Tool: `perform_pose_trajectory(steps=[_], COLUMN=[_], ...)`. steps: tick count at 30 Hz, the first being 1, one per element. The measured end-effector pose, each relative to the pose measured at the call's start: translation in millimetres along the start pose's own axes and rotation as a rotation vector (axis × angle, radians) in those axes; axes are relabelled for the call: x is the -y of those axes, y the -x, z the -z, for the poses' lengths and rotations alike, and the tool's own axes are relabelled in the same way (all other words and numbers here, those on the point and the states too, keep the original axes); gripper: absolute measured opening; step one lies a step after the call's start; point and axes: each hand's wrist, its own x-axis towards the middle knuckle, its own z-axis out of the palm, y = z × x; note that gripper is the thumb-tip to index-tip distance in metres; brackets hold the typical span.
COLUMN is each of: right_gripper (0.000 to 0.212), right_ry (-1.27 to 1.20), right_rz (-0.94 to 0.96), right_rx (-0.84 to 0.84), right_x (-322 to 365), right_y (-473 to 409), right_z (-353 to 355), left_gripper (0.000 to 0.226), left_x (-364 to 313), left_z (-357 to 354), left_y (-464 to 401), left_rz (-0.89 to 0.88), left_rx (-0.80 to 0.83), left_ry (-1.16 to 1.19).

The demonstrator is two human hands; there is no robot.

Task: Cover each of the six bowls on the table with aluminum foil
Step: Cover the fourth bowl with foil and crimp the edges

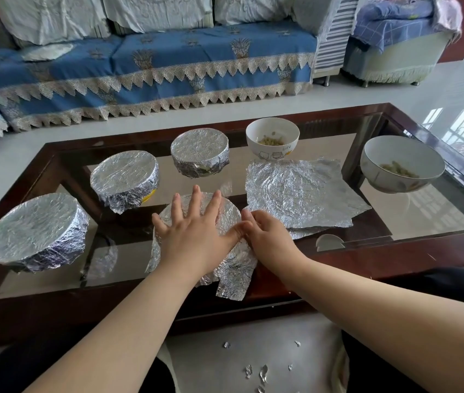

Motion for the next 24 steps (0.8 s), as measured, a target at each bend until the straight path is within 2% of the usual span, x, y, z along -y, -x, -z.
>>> perform_pose_trajectory(steps=[4, 11, 19, 24], right_gripper=[0.032, 0.034, 0.042, 0.036], right_ry=[-0.012, -0.014, 0.072, 0.032], right_rz=[0.022, 0.022, 0.150, 0.171], right_rx=[0.017, 0.012, -0.025, -0.098], right_x=[3.7, 4.2, 8.4, -1.9], right_y=[2.6, -0.4, 3.4, 5.0], right_z=[0.6, -0.8, -5.9, -17.5], left_gripper=[0.105, 0.127, 0.133, 0.132], left_x=[-0.2, 43.1, 48.7, 48.0], left_z=[6.8, 27.8, 14.0, 12.5], left_y=[0.6, -0.6, 7.6, 10.1], left_rz=[-0.001, -0.202, -0.201, -0.199], left_rx=[0.052, 0.269, 0.189, 0.164], left_ry=[0.002, -0.105, 0.017, 0.031])
